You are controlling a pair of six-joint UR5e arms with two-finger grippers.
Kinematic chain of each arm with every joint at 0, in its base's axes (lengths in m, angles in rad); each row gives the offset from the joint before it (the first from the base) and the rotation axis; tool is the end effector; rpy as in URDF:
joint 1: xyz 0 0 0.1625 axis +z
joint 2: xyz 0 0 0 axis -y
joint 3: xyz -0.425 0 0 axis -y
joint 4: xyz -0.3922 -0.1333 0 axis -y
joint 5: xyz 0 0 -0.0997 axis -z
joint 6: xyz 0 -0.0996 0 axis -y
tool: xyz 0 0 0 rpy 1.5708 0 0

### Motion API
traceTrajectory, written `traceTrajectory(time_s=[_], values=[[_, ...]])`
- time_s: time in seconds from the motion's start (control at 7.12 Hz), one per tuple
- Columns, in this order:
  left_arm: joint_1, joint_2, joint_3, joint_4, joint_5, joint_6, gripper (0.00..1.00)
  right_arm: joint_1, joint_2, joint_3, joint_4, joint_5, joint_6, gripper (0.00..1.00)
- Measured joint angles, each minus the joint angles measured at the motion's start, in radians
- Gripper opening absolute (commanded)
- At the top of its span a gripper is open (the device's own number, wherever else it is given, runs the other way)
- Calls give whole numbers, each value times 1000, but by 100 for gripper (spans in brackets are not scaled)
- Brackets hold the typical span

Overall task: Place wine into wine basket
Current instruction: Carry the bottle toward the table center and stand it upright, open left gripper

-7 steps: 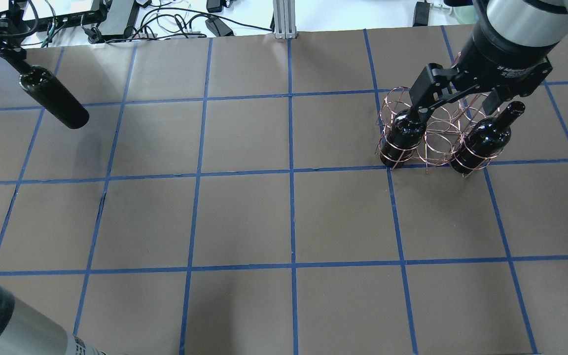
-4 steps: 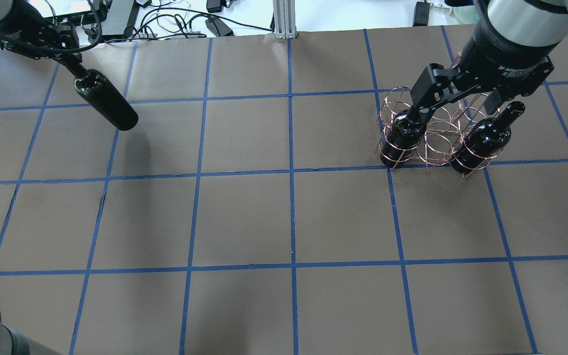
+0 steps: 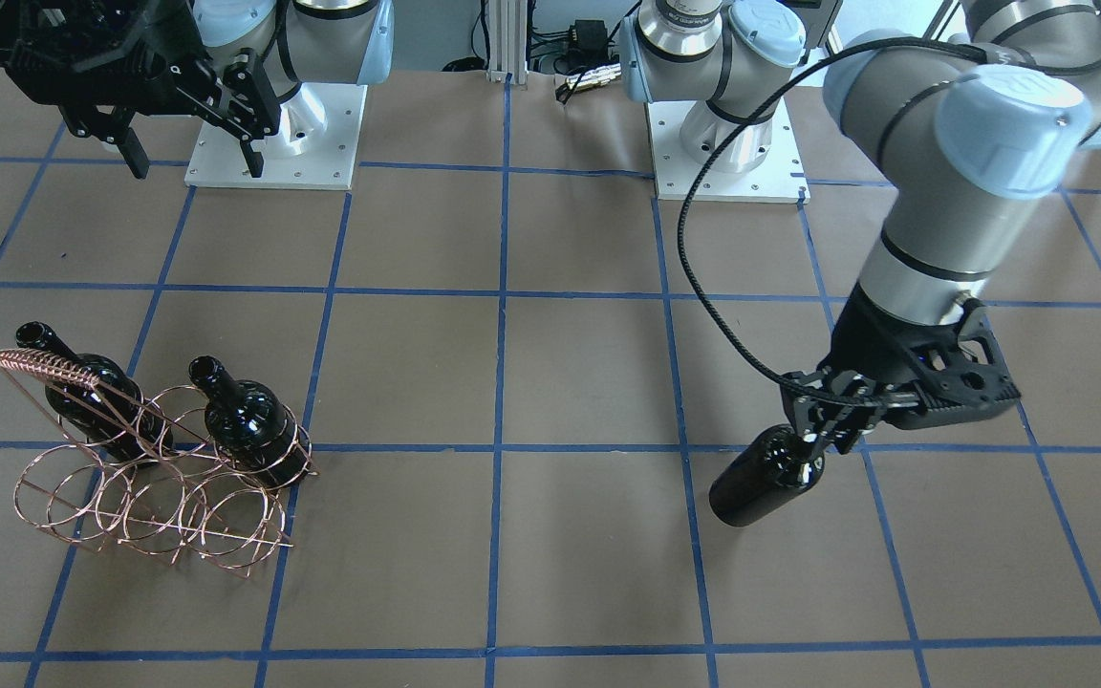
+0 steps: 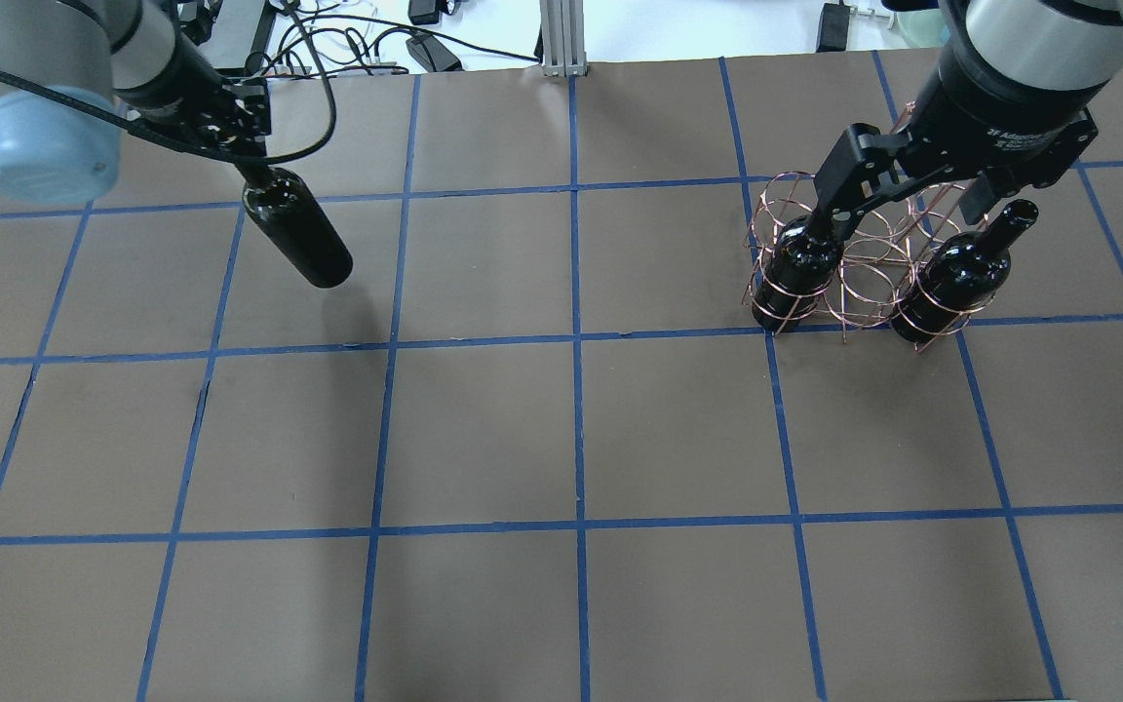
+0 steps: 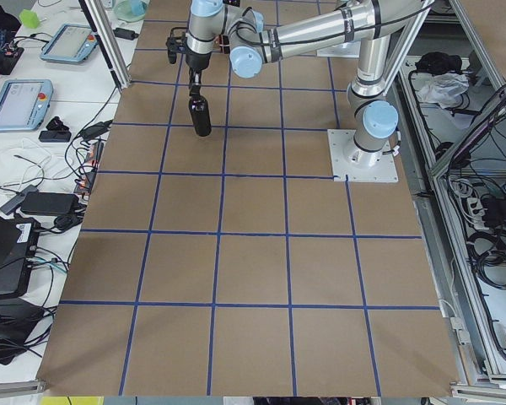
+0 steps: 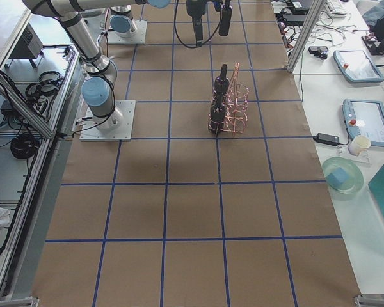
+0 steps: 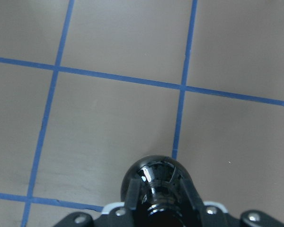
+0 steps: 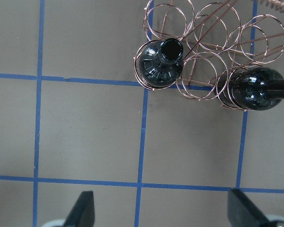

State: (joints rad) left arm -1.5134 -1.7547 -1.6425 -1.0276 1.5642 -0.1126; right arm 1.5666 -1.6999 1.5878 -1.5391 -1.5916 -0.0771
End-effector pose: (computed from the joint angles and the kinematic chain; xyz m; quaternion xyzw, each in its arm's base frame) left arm -0.1004 -0.5878 0.4139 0.0835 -0.9861 0.1432 0.0072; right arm 0.1294 -0.4429 0.5366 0.0360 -0.9985 0.0397 0.0120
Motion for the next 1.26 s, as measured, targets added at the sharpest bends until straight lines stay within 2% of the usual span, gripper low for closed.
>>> traceTrajectory(time_s=[0.28, 0.7, 1.26], values=[[-80, 58, -51, 18, 49, -60, 0, 0, 0, 0, -2, 0, 1, 100], [-103, 142, -164, 17, 66, -64, 0, -1, 1, 0, -6, -57, -17, 100], [-164, 145, -210, 16, 70, -70, 0, -1, 2, 1, 6, -60, -17, 100]])
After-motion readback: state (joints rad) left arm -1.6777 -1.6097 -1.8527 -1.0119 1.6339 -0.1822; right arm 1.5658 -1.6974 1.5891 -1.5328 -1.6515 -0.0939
